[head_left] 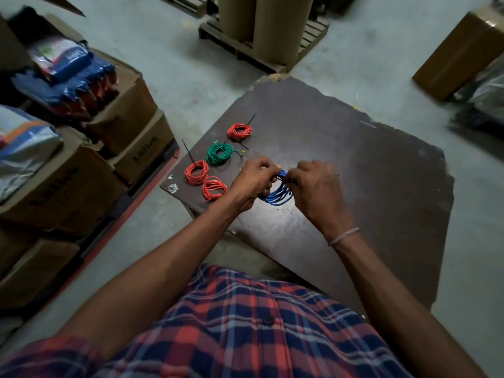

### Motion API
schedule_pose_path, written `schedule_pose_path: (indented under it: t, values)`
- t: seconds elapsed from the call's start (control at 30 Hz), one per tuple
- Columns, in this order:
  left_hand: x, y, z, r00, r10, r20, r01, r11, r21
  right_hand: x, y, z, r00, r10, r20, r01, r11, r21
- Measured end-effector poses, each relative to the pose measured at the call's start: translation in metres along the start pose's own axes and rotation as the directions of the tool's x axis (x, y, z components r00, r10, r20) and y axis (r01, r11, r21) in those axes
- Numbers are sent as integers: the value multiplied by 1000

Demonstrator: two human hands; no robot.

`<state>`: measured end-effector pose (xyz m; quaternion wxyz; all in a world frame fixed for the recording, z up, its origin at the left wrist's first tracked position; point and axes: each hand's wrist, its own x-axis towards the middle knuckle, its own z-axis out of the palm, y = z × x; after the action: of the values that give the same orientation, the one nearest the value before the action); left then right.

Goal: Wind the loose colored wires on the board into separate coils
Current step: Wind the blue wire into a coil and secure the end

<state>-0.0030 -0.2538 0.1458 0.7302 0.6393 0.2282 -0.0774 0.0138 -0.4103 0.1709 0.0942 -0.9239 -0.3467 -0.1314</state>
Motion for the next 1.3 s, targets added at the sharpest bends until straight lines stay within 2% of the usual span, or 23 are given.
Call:
schedule_pose_path:
  t: [0.3,0.47,0.6,0.7,0.87,0.97,1.1,1.2,1.3]
  values:
    - [-5,3,-11,991,-73,108,71,997,21,-22,-14,14,961,-78,-266,64,996,-58]
    - [-6,0,-11,997,-39,72,36,999,41,-28,-20,16,946,-101,-309,83,994,-68]
    - [-5,-5,-11,999,-19,43,21,999,-46,-23,-19,13,934,-141,-329,123,990,-75]
    - [-6,-4,-11,993,-106,52,114,977,-178,-20,-17,10,925,-171,-339,156,985,-72]
    - [-6,3,-14,978,-195,76,208,946,-247,-17,-14,9,927,-181,-327,173,984,-53]
    - [-6,6,-17,986,-156,64,165,969,-182,-14,-12,8,950,-139,-280,147,989,5]
    - [-8,11,-24,992,-89,85,99,988,-121,-4,-3,-3,982,-128,-139,144,983,110]
    - [-10,15,-27,992,-62,110,76,989,-128,3,0,-12,989,-133,-66,141,978,152]
    - [-10,15,-27,993,-40,113,57,987,-151,4,-3,-17,991,-123,-54,131,975,179]
